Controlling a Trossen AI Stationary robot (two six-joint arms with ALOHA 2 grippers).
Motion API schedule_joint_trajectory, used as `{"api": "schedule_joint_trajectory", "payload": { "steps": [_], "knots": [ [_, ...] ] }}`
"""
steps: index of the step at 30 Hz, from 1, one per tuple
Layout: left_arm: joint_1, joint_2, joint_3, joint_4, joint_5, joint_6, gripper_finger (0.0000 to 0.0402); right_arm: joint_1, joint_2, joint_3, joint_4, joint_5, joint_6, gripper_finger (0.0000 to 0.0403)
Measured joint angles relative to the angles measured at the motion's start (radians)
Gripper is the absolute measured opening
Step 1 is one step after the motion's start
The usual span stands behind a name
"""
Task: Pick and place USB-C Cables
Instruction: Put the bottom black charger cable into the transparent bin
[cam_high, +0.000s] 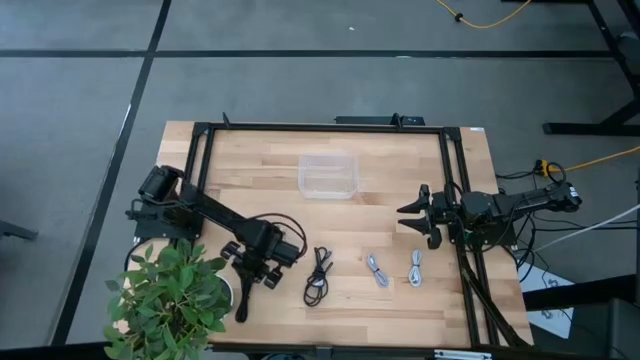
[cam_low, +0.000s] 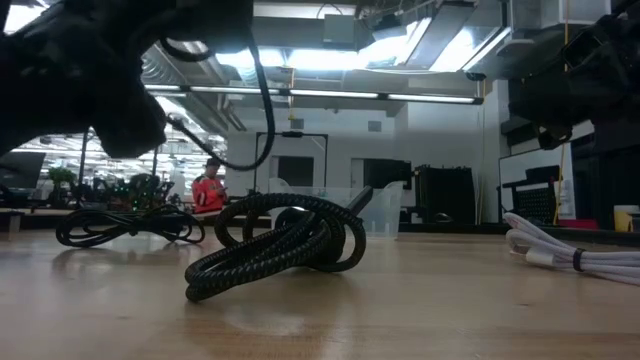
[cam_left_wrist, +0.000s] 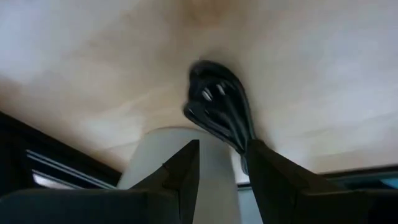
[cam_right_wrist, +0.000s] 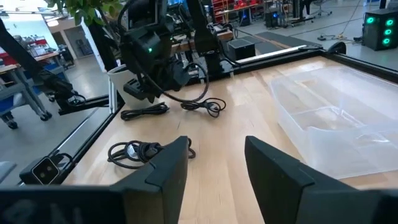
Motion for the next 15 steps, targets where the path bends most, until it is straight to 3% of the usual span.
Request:
{"api": "schedule_joint_trajectory", "payload": {
  "steps": [11, 15],
  "knots": [
    [-0.015, 0.074, 0.001, 0.096, 0.013, -0.001, 0.0124, 0.0, 0.0, 0.0, 0.0, 0.0, 0.015, 0.0164],
    [-0.022, 0.126, 0.003, 0.109, 0.074, -0.001, 0.0124, 0.0, 0.001, 0.0, -0.002, -0.02, 0.016, 0.0164]
  ]
}}
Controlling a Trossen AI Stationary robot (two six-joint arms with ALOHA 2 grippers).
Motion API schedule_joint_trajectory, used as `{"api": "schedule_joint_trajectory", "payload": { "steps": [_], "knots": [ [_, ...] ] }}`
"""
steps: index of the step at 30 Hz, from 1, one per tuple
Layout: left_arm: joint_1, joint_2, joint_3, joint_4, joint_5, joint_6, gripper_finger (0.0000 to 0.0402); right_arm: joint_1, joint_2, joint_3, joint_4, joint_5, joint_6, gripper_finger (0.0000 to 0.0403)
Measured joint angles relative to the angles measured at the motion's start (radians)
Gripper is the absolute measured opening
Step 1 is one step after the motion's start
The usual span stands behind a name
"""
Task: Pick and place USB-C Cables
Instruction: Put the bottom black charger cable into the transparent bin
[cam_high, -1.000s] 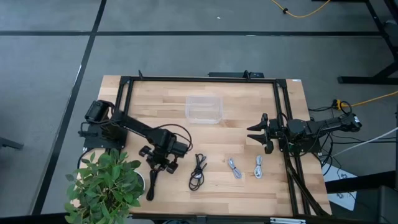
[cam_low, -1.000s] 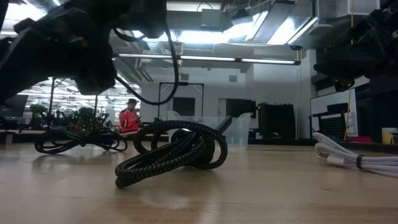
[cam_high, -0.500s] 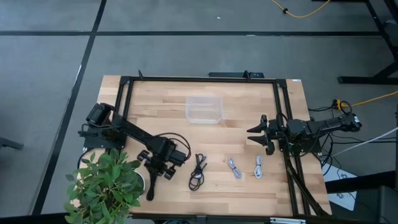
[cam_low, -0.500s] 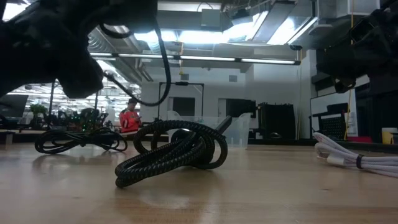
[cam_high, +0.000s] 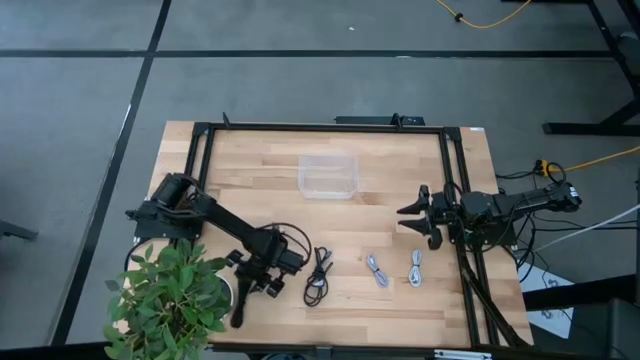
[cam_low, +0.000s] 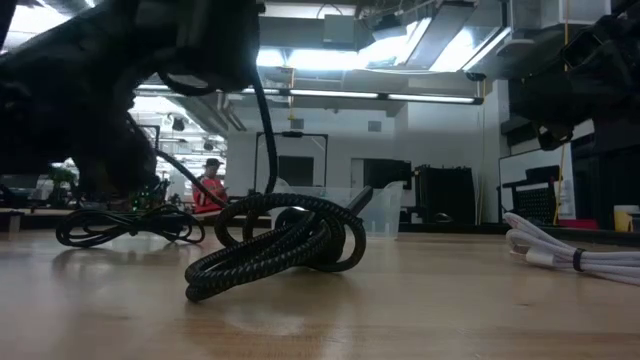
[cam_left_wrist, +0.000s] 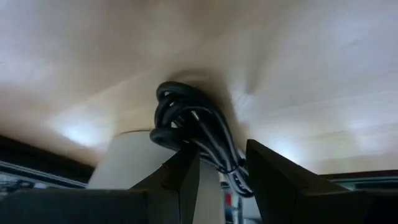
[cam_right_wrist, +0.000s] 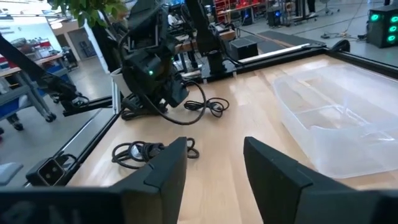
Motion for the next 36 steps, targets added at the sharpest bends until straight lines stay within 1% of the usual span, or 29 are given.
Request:
{"api": "schedule_joint_trajectory", "payload": {
  "steps": [2, 3, 8, 11, 17, 26, 33, 36],
  "knots": [
    [0.0, 0.025, 0.0, -0.007, 0.038, 0.003, 0.0124, 0.0, 0.001, 0.0, -0.002, -0.004, 0.001, 0.0164],
    [-0.002, 0.035, -0.003, -0.013, 0.04, 0.006, 0.0124, 0.0, 0.001, 0.0, -0.002, -0.005, 0.001, 0.0164],
    [-0.003, 0.046, -0.002, -0.014, 0.019, 0.027, 0.0124, 0.0, 0.001, 0.0, -0.003, -0.005, 0.002, 0.0164],
    [-0.003, 0.047, -0.002, -0.013, 0.014, 0.027, 0.0116, 0.0, 0.001, 0.0, -0.003, -0.005, 0.002, 0.0164],
    [0.001, 0.047, -0.002, 0.0, 0.017, 0.037, 0.0078, 0.0, 0.001, 0.0, -0.003, -0.005, 0.002, 0.0164],
    [0.043, 0.048, -0.002, 0.01, 0.026, 0.131, 0.0007, 0.0, 0.001, 0.0, -0.003, -0.005, 0.002, 0.0164],
    [0.074, 0.045, -0.003, 0.008, 0.027, 0.171, 0.0002, 0.0, 0.001, 0.0, -0.003, -0.005, 0.0, 0.0164],
    [0.081, 0.025, 0.002, 0.008, 0.002, 0.202, 0.0002, 0.0, 0.002, 0.0, -0.003, -0.005, -0.001, 0.0164]
  ]
}}
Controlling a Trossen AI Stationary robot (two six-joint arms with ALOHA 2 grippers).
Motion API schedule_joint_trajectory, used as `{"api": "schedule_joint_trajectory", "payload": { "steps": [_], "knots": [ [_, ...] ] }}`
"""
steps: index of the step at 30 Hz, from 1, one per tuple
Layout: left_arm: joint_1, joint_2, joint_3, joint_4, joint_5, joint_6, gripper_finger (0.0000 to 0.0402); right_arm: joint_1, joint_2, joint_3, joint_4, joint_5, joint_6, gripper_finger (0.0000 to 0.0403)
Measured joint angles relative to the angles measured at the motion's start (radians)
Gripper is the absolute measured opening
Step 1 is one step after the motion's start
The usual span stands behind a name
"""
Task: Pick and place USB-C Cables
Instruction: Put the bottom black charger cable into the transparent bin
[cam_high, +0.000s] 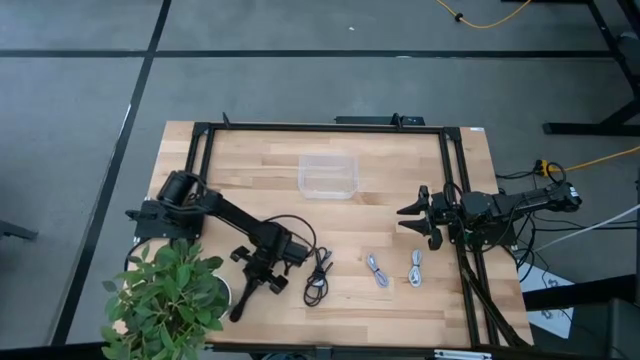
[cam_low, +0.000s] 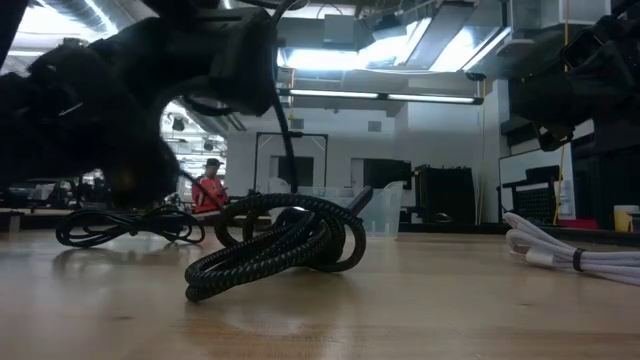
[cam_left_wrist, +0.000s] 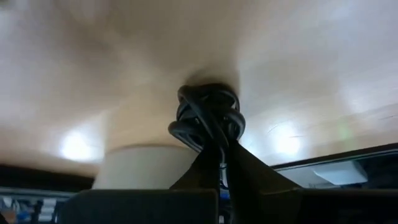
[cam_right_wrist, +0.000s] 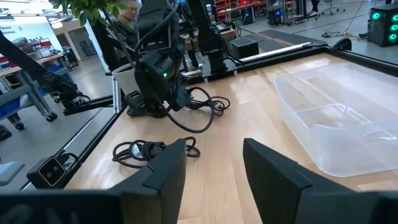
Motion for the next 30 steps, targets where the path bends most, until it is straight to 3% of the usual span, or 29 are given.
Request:
{"api": "schedule_joint_trajectory", "payload": {
  "steps": [9, 17, 23, 30],
  "knots": [
    [0.01, -0.088, 0.107, -0.142, -0.249, 0.052, 0.0001, 0.0, 0.0, 0.0, 0.0, 0.0, 0.0, 0.0164],
    [0.086, -0.14, 0.251, -0.182, -0.327, 0.149, 0.0, 0.0, 0.0, 0.0, 0.001, -0.001, 0.002, 0.0164],
    [0.204, -0.142, 0.382, -0.179, -0.399, 0.329, 0.0, 0.0, 0.0, 0.0, 0.0, -0.001, 0.002, 0.0164],
    [0.401, -0.144, 0.515, -0.131, -0.58, 0.587, 0.0, 0.0, 0.0, 0.0, 0.0, 0.0, 0.0, 0.0164]
  ]
}}
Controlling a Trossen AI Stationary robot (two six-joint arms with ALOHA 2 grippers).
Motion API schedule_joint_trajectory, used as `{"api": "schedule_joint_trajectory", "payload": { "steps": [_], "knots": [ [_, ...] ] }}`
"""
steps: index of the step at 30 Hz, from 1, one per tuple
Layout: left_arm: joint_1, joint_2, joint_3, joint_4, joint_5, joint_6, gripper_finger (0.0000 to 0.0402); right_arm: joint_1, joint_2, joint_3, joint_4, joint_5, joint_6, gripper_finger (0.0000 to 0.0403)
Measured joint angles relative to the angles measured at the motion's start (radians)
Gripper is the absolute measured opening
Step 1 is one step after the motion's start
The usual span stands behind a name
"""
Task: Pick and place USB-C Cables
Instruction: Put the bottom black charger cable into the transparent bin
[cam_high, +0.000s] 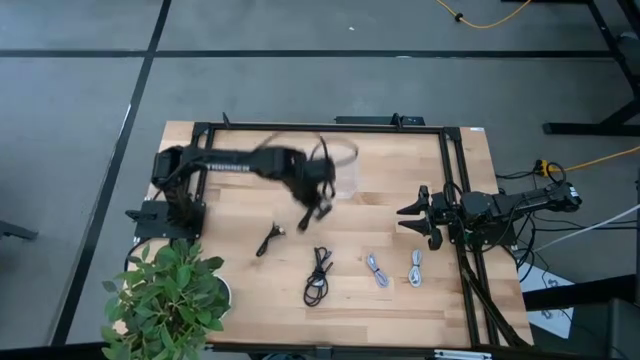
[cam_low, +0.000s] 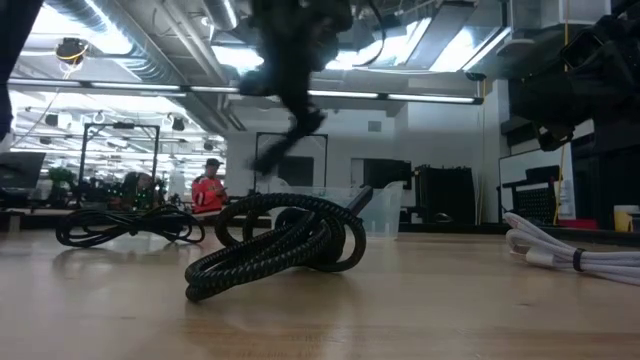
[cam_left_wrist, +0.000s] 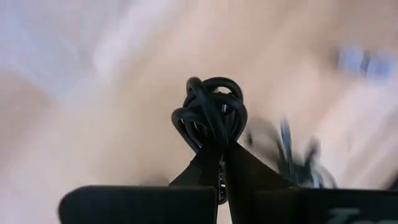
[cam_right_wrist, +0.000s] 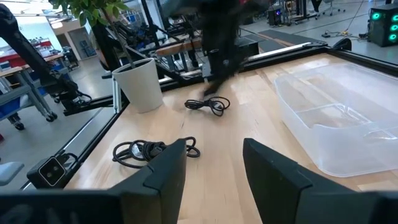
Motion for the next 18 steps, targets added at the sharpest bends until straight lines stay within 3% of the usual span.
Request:
{"api": "schedule_joint_trajectory", "payload": {
  "steps": [8, 18],
  "knots": [
    [0.186, 0.009, 0.031, 0.322, -0.051, 0.249, 0.0, 0.0, 0.0, 0.0, 0.0, 0.0, -0.001, 0.0164],
    [0.227, 0.133, 0.03, 0.297, -0.046, 0.489, 0.0, 0.0, 0.0, 0.0, 0.0, 0.001, -0.036, 0.0164]
  ]
}}
